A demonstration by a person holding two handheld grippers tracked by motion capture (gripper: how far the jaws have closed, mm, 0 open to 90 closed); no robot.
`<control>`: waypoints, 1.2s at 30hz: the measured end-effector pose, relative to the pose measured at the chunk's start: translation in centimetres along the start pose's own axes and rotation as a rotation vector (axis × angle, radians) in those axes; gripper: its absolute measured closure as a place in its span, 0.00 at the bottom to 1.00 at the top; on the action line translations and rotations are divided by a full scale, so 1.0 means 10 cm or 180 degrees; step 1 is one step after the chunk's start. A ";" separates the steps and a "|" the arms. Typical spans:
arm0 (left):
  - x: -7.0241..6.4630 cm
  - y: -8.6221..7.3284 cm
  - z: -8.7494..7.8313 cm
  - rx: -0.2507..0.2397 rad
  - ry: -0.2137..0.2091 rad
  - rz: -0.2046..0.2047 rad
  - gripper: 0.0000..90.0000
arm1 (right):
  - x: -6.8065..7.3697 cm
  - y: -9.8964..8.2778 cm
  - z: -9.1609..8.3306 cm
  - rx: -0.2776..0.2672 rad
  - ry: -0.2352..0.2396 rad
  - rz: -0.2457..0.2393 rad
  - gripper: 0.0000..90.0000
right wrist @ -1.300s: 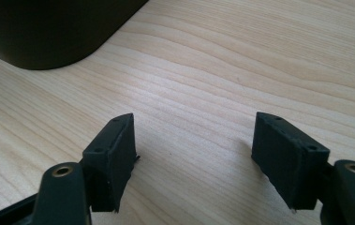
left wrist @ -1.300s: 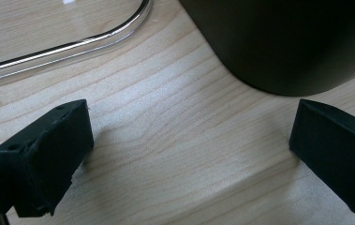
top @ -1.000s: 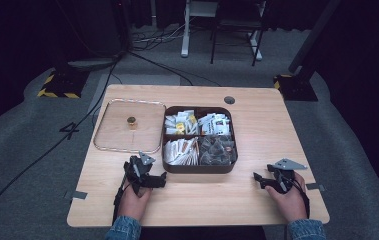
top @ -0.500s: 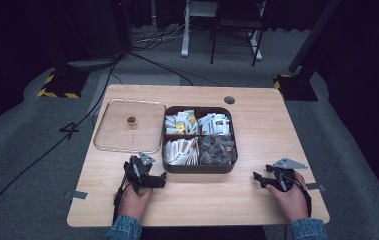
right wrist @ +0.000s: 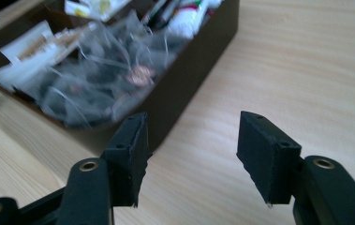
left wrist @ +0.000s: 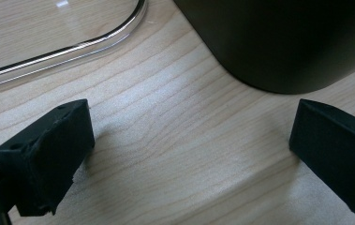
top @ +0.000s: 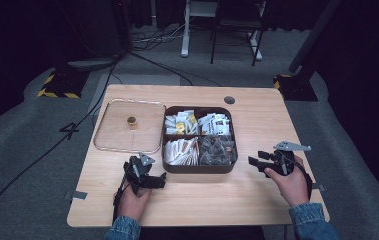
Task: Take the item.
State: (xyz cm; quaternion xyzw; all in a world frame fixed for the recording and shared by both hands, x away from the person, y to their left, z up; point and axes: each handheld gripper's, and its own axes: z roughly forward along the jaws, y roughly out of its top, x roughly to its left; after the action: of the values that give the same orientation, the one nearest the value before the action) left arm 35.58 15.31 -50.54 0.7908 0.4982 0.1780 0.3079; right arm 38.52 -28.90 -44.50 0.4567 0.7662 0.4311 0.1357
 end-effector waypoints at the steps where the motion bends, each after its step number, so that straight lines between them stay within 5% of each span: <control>1: 0.00 0.00 0.00 -0.0002 0.0004 0.0005 0.01 | 0.01 0.05 0.00 -0.0021 0.0026 0.0001 0.49; 16: 0.00 0.01 0.00 -0.0001 0.0001 0.0006 0.01 | 0.08 0.63 0.19 -0.0082 0.0283 0.0078 0.53; 36: 0.00 0.01 0.01 0.0005 0.0006 -0.0010 0.01 | 0.12 1.10 0.69 0.0214 0.0246 0.0088 0.57</control>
State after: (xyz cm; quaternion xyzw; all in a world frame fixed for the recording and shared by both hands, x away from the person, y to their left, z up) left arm 35.73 15.24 -50.52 0.7900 0.4999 0.1778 0.3070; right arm 48.42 -21.85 -39.72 0.4546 0.7786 0.4243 0.0846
